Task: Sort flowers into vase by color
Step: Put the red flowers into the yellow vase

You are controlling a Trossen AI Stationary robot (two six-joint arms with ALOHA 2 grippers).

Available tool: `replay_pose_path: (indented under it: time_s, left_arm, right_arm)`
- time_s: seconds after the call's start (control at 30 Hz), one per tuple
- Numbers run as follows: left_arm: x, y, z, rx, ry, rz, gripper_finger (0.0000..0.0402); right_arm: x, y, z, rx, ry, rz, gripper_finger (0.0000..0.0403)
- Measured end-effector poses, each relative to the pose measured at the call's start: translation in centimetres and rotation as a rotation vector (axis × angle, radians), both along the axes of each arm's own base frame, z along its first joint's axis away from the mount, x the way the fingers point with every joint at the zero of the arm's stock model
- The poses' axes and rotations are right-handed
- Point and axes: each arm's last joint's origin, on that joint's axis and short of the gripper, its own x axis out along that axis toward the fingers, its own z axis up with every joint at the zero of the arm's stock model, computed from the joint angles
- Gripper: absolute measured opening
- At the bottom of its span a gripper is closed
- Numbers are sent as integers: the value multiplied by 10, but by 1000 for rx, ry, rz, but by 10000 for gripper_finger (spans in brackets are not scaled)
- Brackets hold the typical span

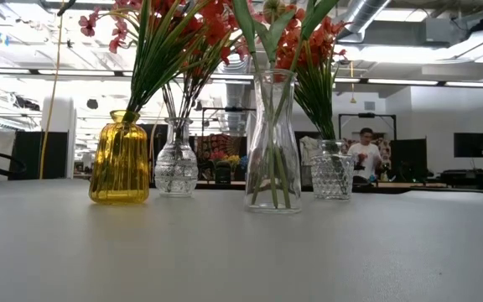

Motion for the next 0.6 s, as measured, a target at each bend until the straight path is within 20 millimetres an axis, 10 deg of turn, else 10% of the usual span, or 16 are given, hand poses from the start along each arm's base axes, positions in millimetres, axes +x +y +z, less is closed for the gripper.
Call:
replay_pose_path:
  time_s: [0.6]
  left_arm:
    - [59,-28,22,-25,252,-297,0]
  right_arm:
    - [8,-24,3,-28,-20,48,225]
